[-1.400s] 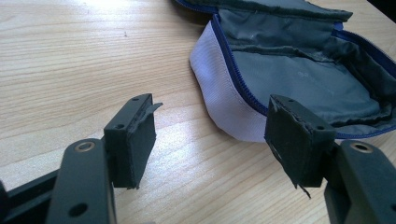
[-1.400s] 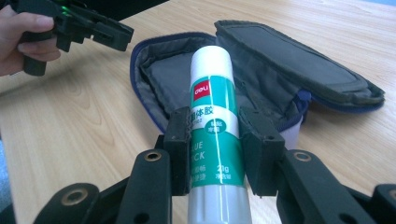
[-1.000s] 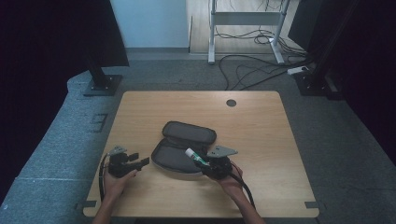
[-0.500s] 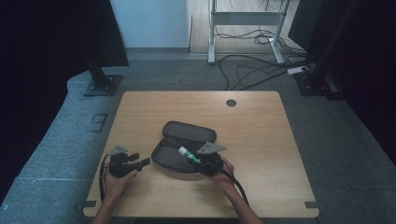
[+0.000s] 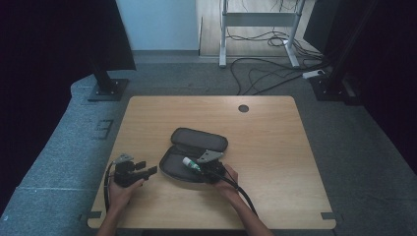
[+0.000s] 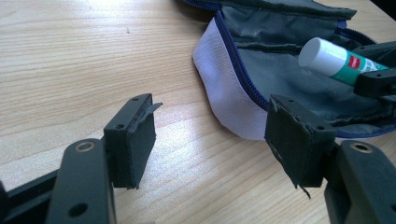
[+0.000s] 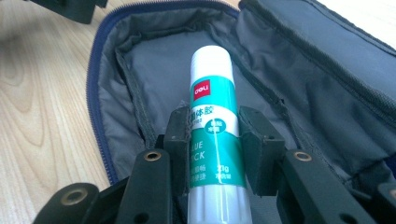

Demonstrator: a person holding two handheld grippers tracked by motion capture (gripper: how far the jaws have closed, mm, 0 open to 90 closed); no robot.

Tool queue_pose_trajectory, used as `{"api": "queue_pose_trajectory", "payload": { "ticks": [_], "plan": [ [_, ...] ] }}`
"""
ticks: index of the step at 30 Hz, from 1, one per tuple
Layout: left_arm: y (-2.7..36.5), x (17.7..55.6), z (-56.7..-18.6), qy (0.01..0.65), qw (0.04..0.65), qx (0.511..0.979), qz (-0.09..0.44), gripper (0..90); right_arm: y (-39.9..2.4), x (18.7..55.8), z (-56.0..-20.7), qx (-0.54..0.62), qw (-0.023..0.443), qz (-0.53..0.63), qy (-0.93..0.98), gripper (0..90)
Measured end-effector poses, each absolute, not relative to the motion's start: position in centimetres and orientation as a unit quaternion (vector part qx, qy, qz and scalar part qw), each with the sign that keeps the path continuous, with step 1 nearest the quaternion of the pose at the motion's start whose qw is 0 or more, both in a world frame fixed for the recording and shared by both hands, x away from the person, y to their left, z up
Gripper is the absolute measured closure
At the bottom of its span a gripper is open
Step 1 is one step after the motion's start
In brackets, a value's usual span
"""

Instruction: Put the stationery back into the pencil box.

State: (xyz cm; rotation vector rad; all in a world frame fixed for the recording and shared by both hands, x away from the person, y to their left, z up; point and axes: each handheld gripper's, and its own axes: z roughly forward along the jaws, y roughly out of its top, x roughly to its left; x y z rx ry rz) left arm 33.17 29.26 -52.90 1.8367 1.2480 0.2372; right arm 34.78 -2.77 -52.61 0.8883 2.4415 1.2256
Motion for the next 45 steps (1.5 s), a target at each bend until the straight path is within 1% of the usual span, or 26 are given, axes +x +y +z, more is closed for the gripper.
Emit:
{"api": "queue_pose_trajectory", "payload": {
  "ticks": [10,16,24,30,40,45],
  "plan": [
    [29.2,33.1,-52.9,0.501,0.438,0.740,0.095,33.6,-2.7,34.5,-52.5,0.299,0.150,0.413,0.847,62.6],
    [29.2,33.1,-52.9,0.501,0.438,0.741,0.095,33.6,-3.1,34.6,-52.5,0.305,0.148,0.419,0.842,60.8],
    [29.3,33.1,-52.8,0.501,0.439,0.740,0.096,33.7,-3.5,34.4,-52.0,0.313,0.154,0.435,0.830,52.2],
    [29.4,33.1,-52.8,0.501,0.439,0.739,0.097,33.6,-4.0,34.0,-51.5,0.318,0.153,0.452,0.819,49.4],
    [29.5,33.1,-52.7,0.502,0.442,0.737,0.097,33.6,-5.6,33.6,-50.7,0.326,0.143,0.479,0.802,47.9],
    [29.6,33.1,-52.7,0.502,0.441,0.738,0.097,33.6,-6.1,33.2,-50.4,0.325,0.147,0.488,0.797,47.7]
  ]
}}
